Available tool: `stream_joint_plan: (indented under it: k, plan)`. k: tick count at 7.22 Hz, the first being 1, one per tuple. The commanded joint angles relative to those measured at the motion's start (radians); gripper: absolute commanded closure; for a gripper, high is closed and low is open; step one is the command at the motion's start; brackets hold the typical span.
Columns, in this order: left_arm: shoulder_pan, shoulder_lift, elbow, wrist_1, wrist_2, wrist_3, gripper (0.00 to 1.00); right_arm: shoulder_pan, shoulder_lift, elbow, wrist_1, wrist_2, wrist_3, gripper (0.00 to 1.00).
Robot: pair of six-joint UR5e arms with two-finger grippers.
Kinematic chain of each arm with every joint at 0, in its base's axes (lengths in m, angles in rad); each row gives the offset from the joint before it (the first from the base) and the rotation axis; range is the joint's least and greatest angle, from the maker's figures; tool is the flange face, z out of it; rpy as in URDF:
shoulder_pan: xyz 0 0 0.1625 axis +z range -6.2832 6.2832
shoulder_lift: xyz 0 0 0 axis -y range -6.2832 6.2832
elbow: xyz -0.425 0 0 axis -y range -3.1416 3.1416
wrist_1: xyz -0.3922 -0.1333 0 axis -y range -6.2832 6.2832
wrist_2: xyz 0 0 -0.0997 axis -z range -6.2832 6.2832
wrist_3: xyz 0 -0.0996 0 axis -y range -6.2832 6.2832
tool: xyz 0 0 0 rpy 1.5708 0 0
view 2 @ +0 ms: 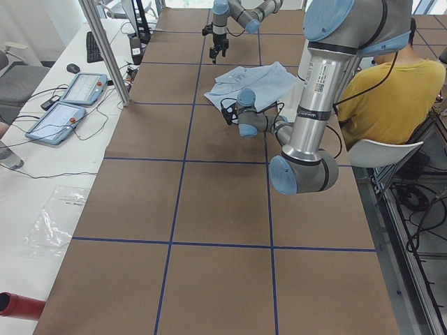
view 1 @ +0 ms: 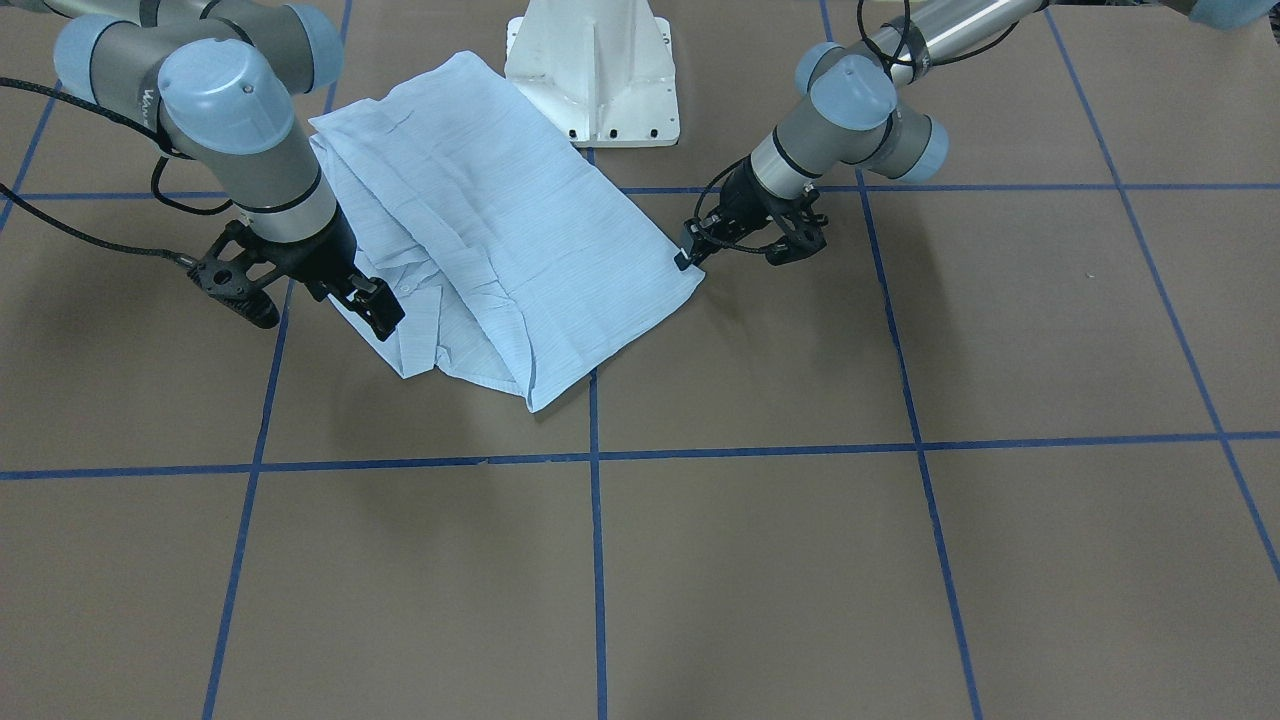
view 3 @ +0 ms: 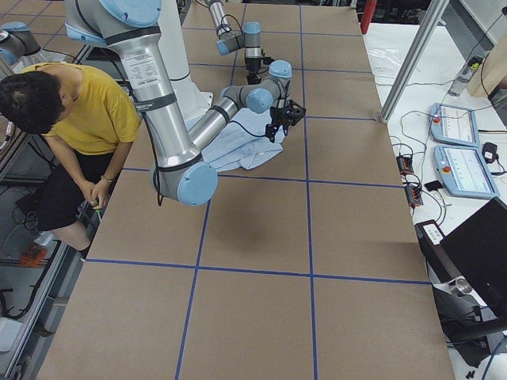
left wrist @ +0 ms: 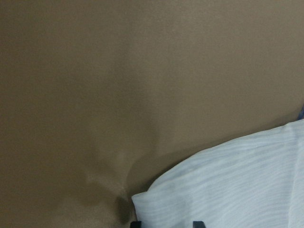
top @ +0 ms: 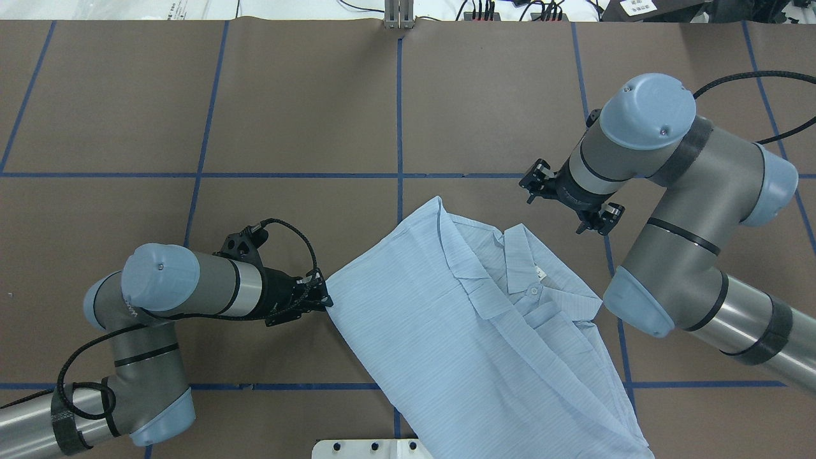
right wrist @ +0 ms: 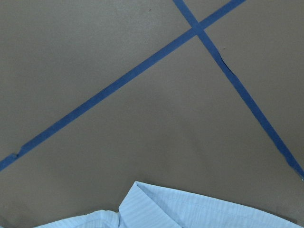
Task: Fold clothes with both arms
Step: 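Grasp the shirt corner nearest the left gripper with the left gripper, then pull the held corner away from the robot with the left gripper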
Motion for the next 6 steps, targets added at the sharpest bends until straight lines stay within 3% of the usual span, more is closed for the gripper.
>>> stream_joint_plan:
  k: [1,3,4,6]
  plan:
    - [-0.016,-0.007,0.01,0.012,0.001,0.056,1.0,0.0,-0.001,-0.033,0.052,0.0,0.004,0.0]
    - [-0.08,-0.029,0.013,0.014,0.036,0.165,1.0,0.002,0.013,-0.032,0.055,0.0,0.015,0.0]
    - [-0.117,-0.103,0.071,0.014,0.106,0.235,1.0,0.002,0.013,-0.032,0.055,0.0,0.015,0.0]
    - [-0.227,-0.259,0.271,0.0,0.11,0.321,1.0,0.003,0.015,-0.032,0.055,0.0,0.015,0.0]
